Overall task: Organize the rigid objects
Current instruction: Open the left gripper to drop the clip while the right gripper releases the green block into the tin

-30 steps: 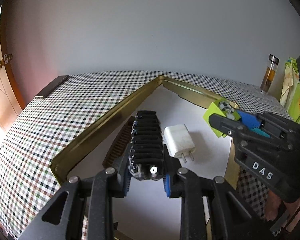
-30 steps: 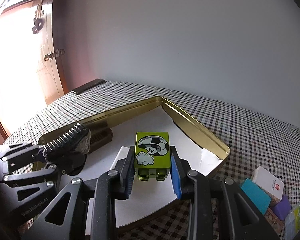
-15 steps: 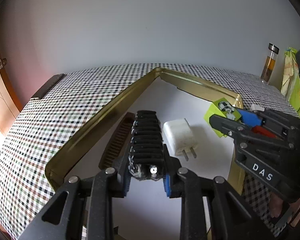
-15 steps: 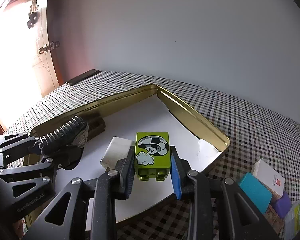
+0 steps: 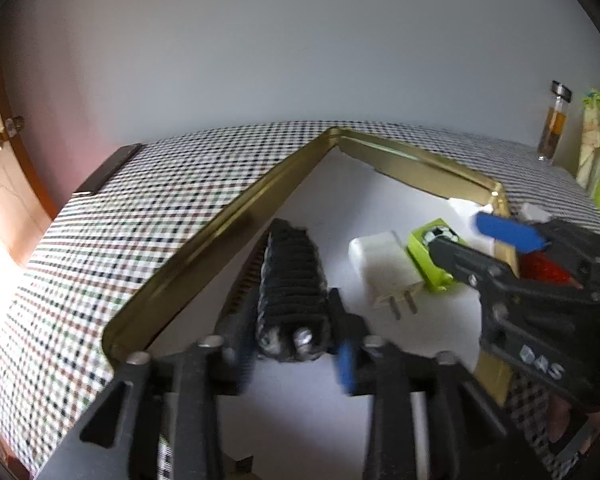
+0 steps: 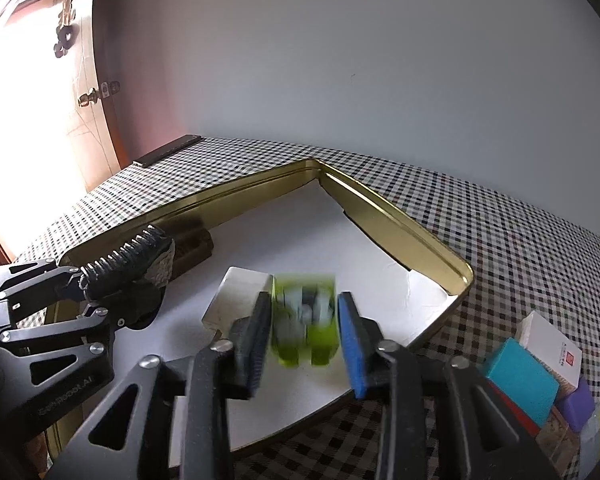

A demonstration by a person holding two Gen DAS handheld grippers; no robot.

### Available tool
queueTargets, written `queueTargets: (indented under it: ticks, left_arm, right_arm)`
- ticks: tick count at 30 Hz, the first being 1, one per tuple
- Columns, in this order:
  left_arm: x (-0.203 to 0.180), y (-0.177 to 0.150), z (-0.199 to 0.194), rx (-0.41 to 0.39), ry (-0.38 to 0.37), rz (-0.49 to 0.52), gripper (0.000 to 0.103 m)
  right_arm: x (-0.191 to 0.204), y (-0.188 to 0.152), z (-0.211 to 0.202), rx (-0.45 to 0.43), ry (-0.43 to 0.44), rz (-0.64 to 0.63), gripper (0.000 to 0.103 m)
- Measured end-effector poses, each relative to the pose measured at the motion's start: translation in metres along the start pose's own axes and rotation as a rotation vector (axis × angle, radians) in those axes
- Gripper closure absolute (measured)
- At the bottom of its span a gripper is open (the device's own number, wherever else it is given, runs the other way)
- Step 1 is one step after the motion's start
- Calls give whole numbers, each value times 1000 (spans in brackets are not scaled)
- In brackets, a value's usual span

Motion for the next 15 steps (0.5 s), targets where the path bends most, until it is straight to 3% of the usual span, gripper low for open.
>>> queueTargets:
  ticks: [1, 2, 4, 6, 8, 15]
  left_arm:
    - [1, 0, -3, -14, 15, -2, 41]
    - [3, 1, -6, -29, 34, -2, 35]
    - [3, 1, -11, -40, 26, -5, 27]
    - [2, 2, -16, -58, 32, -7, 10]
    - [-1, 2, -23, -84, 54, -1, 2]
    - [-17, 0, -26, -105, 37, -10, 1]
  right_arm:
    - [0, 0, -1, -7, -1, 4, 38]
    - [0, 1, -3, -17, -2, 10, 33]
    - [-3, 1, -8, -37, -2, 17, 30]
    - [-6, 0, -11, -46, -3, 25, 30]
    - [-9, -1, -15, -52, -6, 34, 29]
    - [-24, -10, -33, -86, -27, 68, 27]
Point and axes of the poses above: each gripper's, at about its wrist camera, not at the fingertips, and z roughly the way its jaws point, x to its left, y to its top, the point moved 5 cm from there along z, roughly the way its jaws point, and after that the axes turned 6 degrees about -y, right-handed, at the moved point
